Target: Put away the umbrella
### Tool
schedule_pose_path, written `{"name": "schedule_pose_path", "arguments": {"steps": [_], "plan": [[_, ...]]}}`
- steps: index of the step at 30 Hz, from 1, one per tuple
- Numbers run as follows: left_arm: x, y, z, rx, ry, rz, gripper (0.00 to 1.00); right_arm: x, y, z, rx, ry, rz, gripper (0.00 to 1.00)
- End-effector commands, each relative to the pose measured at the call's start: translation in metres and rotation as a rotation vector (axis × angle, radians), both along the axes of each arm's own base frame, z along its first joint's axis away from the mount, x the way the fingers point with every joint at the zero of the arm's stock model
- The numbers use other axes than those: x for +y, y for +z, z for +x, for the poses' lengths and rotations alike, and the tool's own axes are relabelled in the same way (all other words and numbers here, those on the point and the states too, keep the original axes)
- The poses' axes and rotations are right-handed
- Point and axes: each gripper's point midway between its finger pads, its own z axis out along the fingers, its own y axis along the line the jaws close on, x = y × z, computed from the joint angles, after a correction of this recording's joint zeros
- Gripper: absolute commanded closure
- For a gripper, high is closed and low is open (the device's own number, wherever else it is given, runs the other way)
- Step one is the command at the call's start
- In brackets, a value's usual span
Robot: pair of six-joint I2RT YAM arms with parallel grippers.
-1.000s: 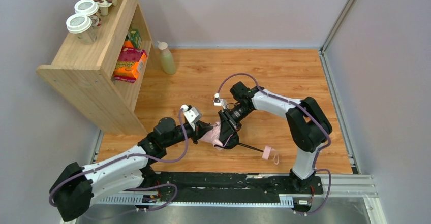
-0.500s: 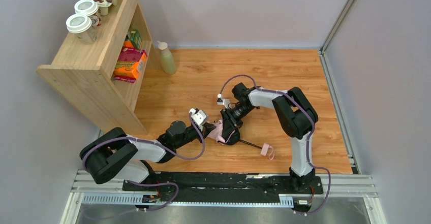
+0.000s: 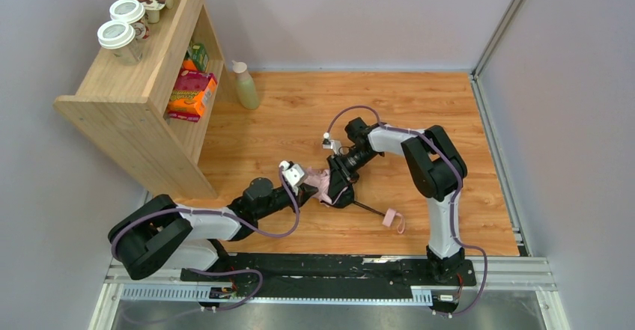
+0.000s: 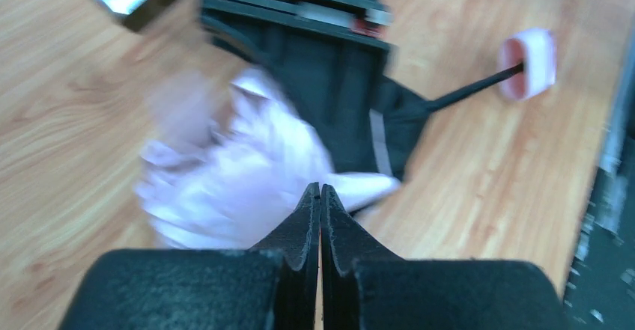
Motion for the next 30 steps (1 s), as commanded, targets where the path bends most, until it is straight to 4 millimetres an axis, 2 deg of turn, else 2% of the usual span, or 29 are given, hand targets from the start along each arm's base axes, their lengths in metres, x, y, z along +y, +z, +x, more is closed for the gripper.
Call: {"name": "schedule_pose_path", "arguments": {"steps": [1,7,8,9,10,11,12,13,14,15,16,18,19,21,22,23,24,25,26,27,30], "plan": [[-0.027,0.017,-0.034,0.046,-0.202,-0.083,1.0,-0.024,-0.034,0.057,-0.15,-0.111,-0.176,1.0],[-0.024,0.004,-0.015,0.148,-0.154,-0.105,1.0,-0.022,-0.022,0.057,-0.164,-0.107,-0.148,1.0],[-0.023,0.016,-0.009,0.126,-0.154,-0.154,1.0,-0.023,-0.021,0.055,-0.161,-0.101,-0.145,1.0],[-0.019,0.016,-0.011,0.164,-0.133,-0.189,1.0,-0.023,-0.02,0.053,-0.162,-0.09,-0.14,1.0],[-0.012,0.025,-0.001,0.179,-0.082,-0.227,1.0,-0.023,-0.021,0.051,-0.168,-0.075,-0.133,1.0],[-0.013,0.038,0.007,0.244,-0.054,-0.284,1.0,-0.023,-0.022,0.051,-0.182,-0.071,-0.133,1.0],[-0.007,0.043,0.013,0.314,-0.021,-0.291,1.0,-0.022,-0.022,0.051,-0.194,-0.071,-0.131,1.0],[-0.006,0.068,0.025,0.309,0.0,-0.325,1.0,-0.019,-0.02,0.049,-0.215,-0.056,-0.118,1.0],[-0.003,0.071,0.034,0.398,0.074,-0.312,1.0,-0.013,-0.017,0.046,-0.245,-0.035,-0.103,1.0],[0.007,0.068,0.035,0.448,0.129,-0.294,0.95,-0.008,-0.013,0.041,-0.275,-0.018,-0.089,1.0],[0.008,0.079,0.037,0.464,0.148,-0.325,0.91,-0.001,-0.008,0.038,-0.298,-0.004,-0.068,1.0],[0.019,0.088,0.035,0.504,0.193,-0.356,0.78,0.006,0.004,0.035,-0.29,-0.016,-0.041,1.0],[0.027,0.094,0.033,0.507,0.232,-0.37,0.66,0.007,0.013,0.034,-0.294,-0.019,-0.024,1.0],[0.038,0.095,0.025,0.584,0.293,-0.378,0.56,0.005,0.032,0.032,-0.321,-0.029,-0.012,1.0],[0.04,0.106,0.025,0.602,0.31,-0.399,0.56,0.003,0.041,0.032,-0.345,-0.038,-0.013,1.0],[0.048,0.1,0.016,0.657,0.351,-0.375,0.56,0.002,0.051,0.031,-0.36,-0.04,-0.007,1.0],[0.05,0.11,0.015,0.687,0.371,-0.394,0.56,0.0,0.061,0.027,-0.367,-0.041,0.002,1.0],[0.06,0.102,0.005,0.738,0.425,-0.363,0.54,-0.001,0.072,0.026,-0.377,-0.051,0.008,1.0],[0.063,0.111,0.003,0.778,0.459,-0.396,0.53,-0.001,0.08,0.022,-0.377,-0.051,0.015,1.0],[0.073,0.106,-0.006,0.825,0.506,-0.38,0.51,-0.003,0.092,0.017,-0.383,-0.052,0.031,1.0],[0.075,0.106,-0.025,0.975,0.546,-0.431,0.5,-0.006,0.122,0.007,-0.428,-0.052,0.07,1.0]]}}
